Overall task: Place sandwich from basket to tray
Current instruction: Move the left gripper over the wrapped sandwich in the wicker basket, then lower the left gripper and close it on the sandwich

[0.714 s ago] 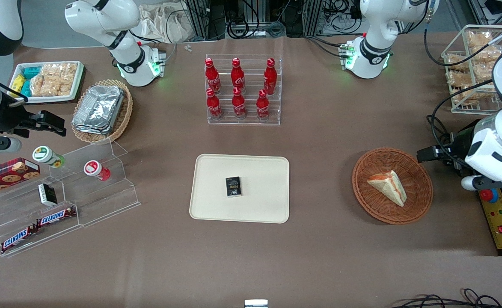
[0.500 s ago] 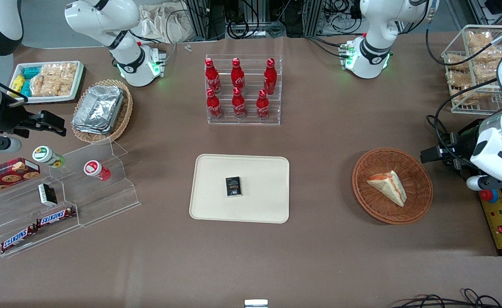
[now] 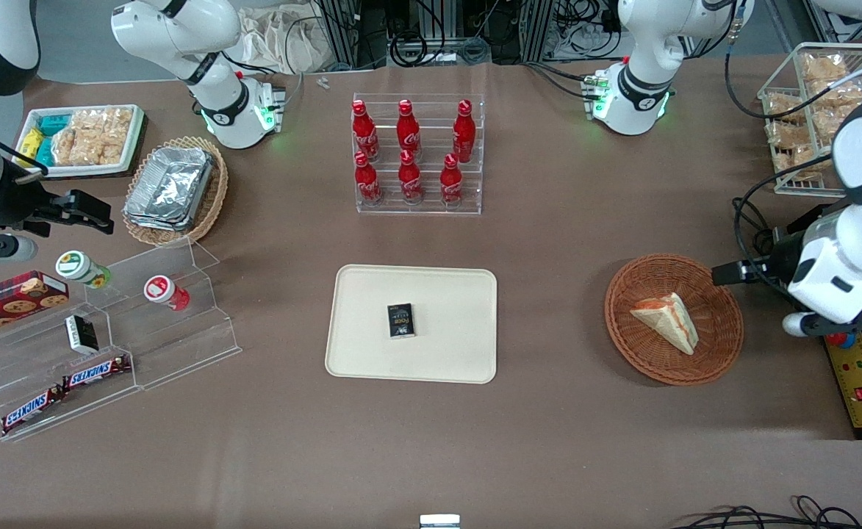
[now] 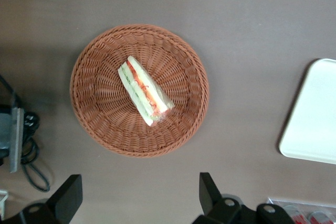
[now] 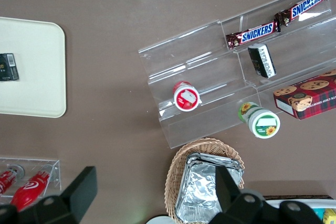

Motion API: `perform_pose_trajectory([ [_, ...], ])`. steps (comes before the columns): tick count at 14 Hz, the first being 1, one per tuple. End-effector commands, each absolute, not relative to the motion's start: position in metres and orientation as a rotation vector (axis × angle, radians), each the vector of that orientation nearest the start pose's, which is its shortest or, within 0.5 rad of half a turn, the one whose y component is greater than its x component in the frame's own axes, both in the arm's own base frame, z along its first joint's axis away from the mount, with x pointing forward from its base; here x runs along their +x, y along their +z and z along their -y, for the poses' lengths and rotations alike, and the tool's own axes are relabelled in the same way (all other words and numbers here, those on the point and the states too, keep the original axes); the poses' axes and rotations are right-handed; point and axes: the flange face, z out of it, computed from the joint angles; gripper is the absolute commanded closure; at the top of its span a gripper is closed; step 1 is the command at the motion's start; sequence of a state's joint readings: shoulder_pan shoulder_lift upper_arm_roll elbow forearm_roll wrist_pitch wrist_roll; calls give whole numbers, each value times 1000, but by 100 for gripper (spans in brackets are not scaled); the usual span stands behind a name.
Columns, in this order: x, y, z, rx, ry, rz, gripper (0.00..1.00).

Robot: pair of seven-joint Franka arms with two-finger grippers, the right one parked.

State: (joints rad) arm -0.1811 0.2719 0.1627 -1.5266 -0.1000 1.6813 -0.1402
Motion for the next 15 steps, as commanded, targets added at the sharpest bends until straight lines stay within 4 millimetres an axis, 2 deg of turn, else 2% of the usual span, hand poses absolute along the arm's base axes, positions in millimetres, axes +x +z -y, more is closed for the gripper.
perform_pose_trajectory([
  [1,606,430,23,-3179,202,262,1],
  [3,593,392,19,-3184,164,300,1],
  [5,578,364,16,-3180,172,336,1],
  [10,587,329,17,-3157,40,721,1],
  [13,590,306,12,-3091,-83,1017,1],
  [15,579,288,10,-3074,-95,1039,1],
])
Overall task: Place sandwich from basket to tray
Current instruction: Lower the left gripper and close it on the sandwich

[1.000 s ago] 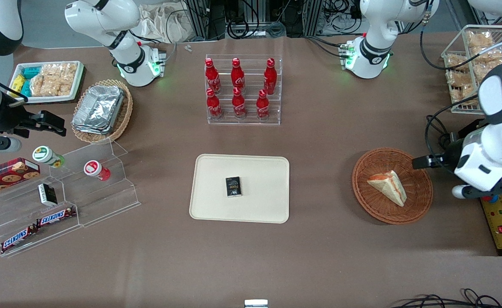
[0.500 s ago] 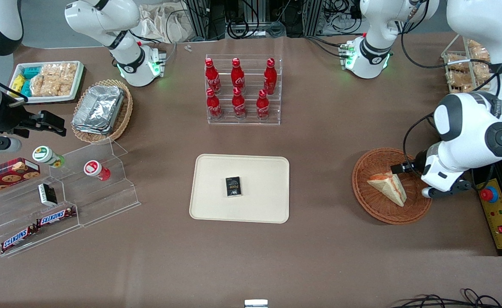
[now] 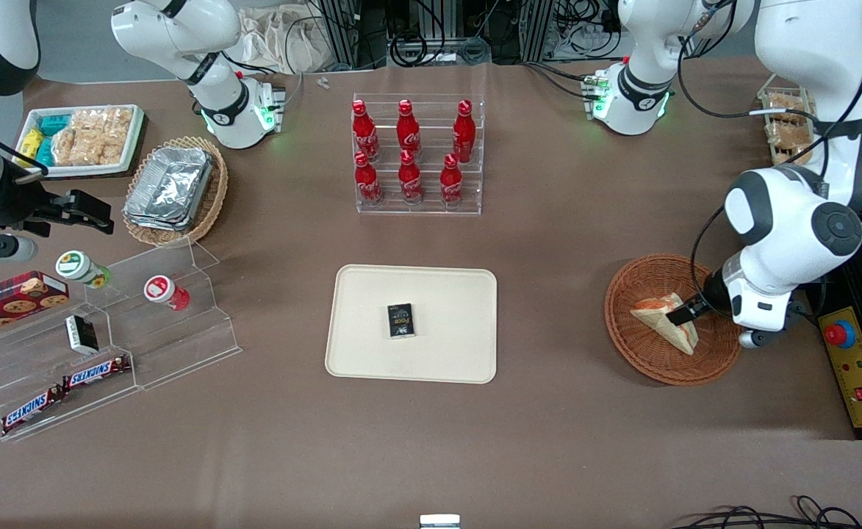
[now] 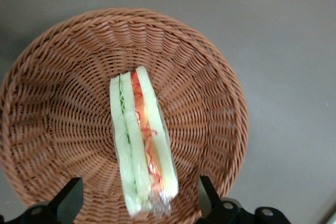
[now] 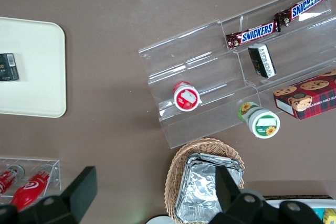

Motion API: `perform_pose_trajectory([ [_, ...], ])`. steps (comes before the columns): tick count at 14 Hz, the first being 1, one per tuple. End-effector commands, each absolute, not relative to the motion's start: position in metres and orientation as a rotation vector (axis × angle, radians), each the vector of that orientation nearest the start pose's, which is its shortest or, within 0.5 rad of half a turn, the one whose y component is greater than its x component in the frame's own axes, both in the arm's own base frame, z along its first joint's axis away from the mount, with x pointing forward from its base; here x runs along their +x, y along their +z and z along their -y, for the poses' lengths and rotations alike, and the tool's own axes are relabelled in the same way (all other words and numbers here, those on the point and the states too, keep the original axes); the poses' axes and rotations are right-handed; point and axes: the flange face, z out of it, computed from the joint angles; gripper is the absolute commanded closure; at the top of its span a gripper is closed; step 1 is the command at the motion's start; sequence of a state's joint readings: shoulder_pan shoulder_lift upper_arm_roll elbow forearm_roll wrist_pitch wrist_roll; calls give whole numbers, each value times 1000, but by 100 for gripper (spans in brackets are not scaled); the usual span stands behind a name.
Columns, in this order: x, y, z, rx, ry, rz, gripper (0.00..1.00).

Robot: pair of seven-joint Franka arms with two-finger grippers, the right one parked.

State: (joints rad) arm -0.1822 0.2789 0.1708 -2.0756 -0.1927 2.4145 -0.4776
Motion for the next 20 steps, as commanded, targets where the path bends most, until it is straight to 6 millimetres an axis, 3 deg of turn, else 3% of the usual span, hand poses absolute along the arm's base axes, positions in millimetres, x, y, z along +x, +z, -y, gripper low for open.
perform_pose_trajectory([
  [1,576,281,9,-3070,-106,1043,1],
  [6,574,253,12,-3050,-81,1049,1],
  [7,574,252,13,-3049,-81,1049,5],
  [8,574,250,15,-3049,-76,1046,12],
  [11,575,255,17,-3054,-79,1045,53],
  [13,577,263,21,-3066,-82,1030,68],
  [16,579,311,29,-3088,48,990,85],
  [20,593,404,42,-3103,257,896,88],
])
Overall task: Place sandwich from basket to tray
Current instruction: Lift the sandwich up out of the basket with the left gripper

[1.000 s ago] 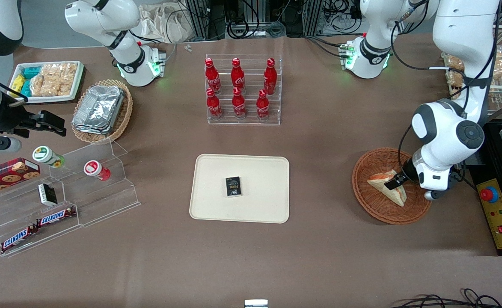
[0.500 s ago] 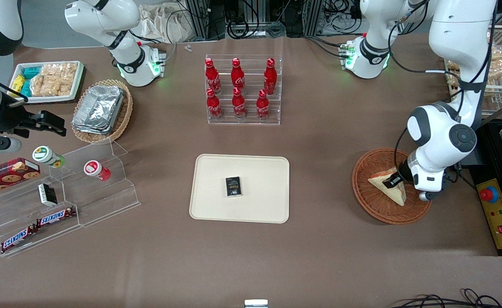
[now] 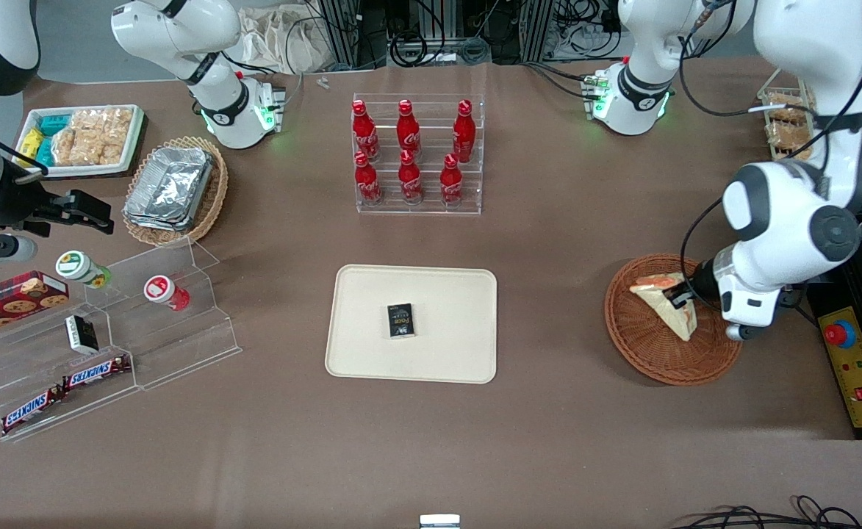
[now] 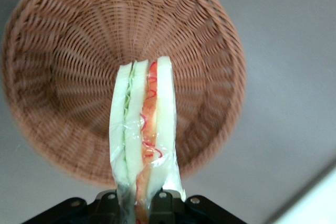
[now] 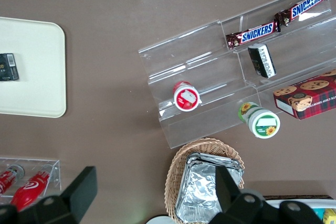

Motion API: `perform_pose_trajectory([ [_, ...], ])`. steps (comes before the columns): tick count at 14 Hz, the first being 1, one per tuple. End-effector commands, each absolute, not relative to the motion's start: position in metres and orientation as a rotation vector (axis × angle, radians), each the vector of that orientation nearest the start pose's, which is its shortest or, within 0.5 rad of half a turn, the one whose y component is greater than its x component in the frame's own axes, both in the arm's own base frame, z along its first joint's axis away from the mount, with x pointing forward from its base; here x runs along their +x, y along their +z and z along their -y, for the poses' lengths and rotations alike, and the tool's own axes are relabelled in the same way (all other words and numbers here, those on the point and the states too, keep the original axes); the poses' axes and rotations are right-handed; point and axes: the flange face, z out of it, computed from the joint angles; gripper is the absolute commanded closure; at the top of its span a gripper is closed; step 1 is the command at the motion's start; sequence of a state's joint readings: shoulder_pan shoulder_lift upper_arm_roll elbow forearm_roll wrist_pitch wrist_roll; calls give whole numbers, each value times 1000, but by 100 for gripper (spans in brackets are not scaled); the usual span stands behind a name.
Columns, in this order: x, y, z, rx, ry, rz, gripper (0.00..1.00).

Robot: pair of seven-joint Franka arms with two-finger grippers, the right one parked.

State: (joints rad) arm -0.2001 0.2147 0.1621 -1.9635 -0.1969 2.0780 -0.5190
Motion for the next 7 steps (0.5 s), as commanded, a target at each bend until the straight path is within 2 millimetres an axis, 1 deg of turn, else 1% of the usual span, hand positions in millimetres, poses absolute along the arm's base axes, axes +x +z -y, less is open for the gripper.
perform_pose_trajectory([
  [1,596,427,46,-3107,289,872,88],
  [3,604,474,52,-3109,313,820,88],
  [4,605,494,60,-3104,303,773,88],
  [5,605,504,68,-3104,290,726,88],
  [7,602,505,88,-3098,272,624,88],
])
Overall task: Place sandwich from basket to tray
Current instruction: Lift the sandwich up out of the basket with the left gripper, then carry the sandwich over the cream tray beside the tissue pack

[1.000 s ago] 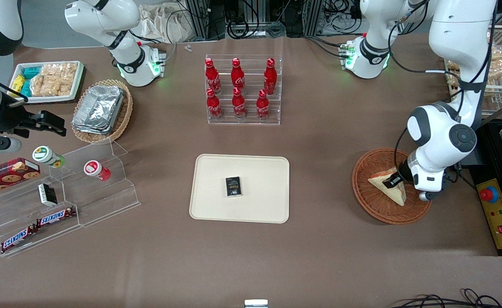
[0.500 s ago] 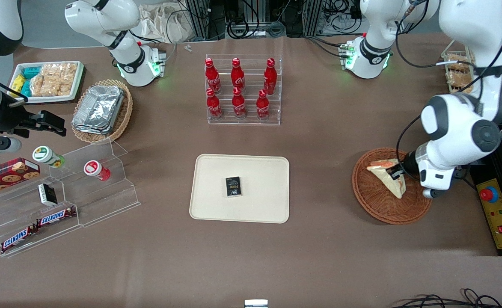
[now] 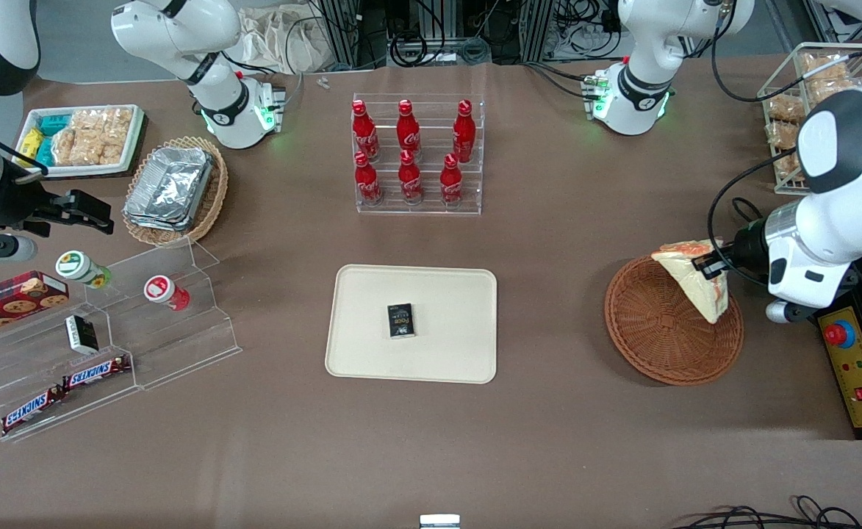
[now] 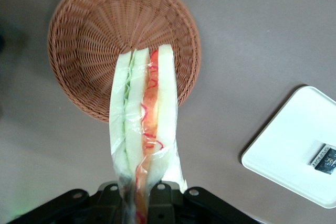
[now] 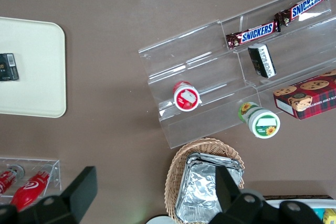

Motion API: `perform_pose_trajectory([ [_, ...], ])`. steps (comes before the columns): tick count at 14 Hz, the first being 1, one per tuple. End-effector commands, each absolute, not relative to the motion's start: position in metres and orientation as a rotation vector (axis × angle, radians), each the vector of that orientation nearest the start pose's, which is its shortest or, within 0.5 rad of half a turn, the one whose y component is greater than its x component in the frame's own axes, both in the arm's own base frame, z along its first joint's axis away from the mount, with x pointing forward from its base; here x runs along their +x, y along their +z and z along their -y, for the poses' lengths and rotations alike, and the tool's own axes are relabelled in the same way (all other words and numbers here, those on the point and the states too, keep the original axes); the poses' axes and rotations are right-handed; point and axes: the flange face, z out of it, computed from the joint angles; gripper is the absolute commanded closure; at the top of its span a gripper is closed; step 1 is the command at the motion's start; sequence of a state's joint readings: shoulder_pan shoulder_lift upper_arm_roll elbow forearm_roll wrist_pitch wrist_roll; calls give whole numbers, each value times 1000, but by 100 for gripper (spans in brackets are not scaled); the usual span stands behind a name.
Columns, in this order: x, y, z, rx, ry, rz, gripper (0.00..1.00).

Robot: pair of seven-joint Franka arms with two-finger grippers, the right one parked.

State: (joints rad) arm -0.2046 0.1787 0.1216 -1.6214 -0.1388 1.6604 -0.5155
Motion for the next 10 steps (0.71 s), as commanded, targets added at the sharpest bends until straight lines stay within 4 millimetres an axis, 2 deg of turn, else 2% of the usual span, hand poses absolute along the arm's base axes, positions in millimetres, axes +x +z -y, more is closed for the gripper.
perform_pose_trajectory([
  [1,599,502,102,-3104,281,578,88],
  [3,594,495,135,-3125,298,458,88],
  [6,582,479,210,-3137,272,226,88],
  [10,573,436,310,-3176,145,-15,88],
])
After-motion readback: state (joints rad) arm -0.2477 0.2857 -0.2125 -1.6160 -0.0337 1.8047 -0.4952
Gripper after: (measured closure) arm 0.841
